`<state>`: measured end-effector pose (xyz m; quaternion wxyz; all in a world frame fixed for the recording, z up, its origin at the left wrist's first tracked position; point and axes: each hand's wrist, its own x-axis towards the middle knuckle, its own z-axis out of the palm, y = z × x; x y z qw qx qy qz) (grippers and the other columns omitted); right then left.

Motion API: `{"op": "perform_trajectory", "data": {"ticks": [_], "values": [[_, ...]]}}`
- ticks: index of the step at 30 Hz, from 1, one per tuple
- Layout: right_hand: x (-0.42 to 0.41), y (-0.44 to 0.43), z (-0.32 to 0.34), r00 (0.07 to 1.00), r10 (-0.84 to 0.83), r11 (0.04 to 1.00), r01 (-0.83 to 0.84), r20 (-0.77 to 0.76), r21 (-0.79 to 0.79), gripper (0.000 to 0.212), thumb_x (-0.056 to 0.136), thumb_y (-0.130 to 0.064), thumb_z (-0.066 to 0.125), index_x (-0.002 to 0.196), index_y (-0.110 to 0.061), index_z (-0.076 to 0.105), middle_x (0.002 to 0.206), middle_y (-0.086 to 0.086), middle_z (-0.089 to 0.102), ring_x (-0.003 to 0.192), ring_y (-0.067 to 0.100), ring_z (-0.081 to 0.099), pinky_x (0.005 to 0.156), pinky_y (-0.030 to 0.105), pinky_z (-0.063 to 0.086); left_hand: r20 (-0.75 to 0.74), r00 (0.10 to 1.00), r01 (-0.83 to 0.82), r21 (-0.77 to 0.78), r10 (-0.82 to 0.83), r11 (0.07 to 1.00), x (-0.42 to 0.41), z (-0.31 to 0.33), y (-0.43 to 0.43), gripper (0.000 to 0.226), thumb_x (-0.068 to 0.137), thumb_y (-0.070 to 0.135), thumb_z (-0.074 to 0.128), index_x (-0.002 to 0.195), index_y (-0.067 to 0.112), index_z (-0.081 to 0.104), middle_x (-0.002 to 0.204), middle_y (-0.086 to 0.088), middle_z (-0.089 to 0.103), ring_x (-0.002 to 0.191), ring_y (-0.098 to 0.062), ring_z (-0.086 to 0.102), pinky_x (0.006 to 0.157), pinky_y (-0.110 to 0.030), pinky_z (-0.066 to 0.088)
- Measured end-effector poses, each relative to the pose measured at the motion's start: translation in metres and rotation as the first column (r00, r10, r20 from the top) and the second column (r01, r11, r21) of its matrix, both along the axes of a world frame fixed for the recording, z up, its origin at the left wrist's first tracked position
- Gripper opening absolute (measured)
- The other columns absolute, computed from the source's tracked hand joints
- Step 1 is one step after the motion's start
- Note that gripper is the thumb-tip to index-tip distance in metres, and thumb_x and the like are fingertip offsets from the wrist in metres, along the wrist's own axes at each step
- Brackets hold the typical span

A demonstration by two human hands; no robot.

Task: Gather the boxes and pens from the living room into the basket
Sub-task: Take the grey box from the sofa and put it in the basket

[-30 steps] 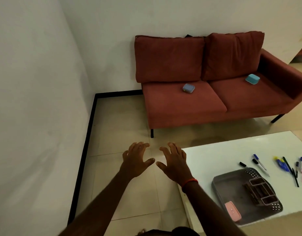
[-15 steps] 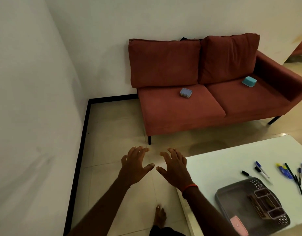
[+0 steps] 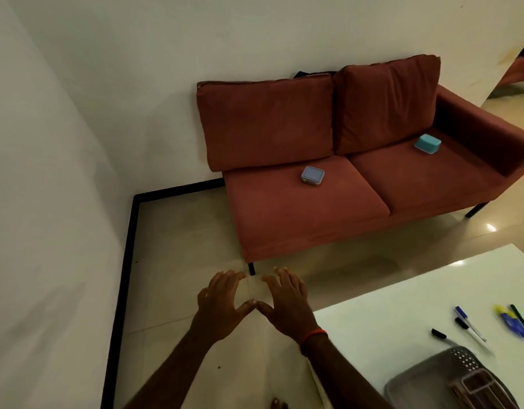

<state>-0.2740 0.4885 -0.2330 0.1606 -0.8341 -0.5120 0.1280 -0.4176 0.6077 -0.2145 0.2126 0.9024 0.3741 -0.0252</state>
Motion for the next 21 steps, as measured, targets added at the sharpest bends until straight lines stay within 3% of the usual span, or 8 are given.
{"op": "perform_trajectory", "data": {"ticks": [5,13,21], "values": [[0.018,0.036,0.004,0.999,0.019,0.999,-0.018,-0.043,0.029,0.057,0.092,-0.054,0.052,0.141,-0.028,0.039,0.154,0.006,0.029,0.147,0.024,0.015,0.116,0.041,0.017,-0.040,0.995,0.097,0.080,-0.094,0.992,0.020,0.004,0.026,0.072,0.094,0.072,0.037,0.154,0.035,0.025,0.163,0.012,0.023,0.155,-0.013,0.008,0.121,-0.047,0.019],[0.054,0.103,0.002,0.995,-0.086,0.995,0.089,-0.060,0.049,0.054,0.092,-0.053,0.052,0.139,-0.028,0.042,0.154,0.001,0.029,0.147,0.023,0.015,0.116,0.040,0.017,-0.055,0.983,0.183,0.136,-0.177,0.974,0.061,0.003,0.110,0.079,0.089,0.080,0.030,0.154,0.035,0.027,0.165,0.009,0.022,0.156,-0.017,0.009,0.120,-0.052,0.019],[0.097,0.164,0.014,0.983,-0.182,0.983,0.182,0.028,-0.003,0.056,0.093,-0.055,0.047,0.144,-0.032,0.038,0.158,0.001,0.025,0.148,0.022,0.014,0.115,0.039,0.018,-0.028,0.956,0.292,0.202,-0.293,0.935,0.120,0.008,0.195,0.097,0.076,0.088,0.007,0.154,0.035,0.030,0.166,0.006,0.024,0.156,-0.020,0.012,0.117,-0.054,0.021]]}}
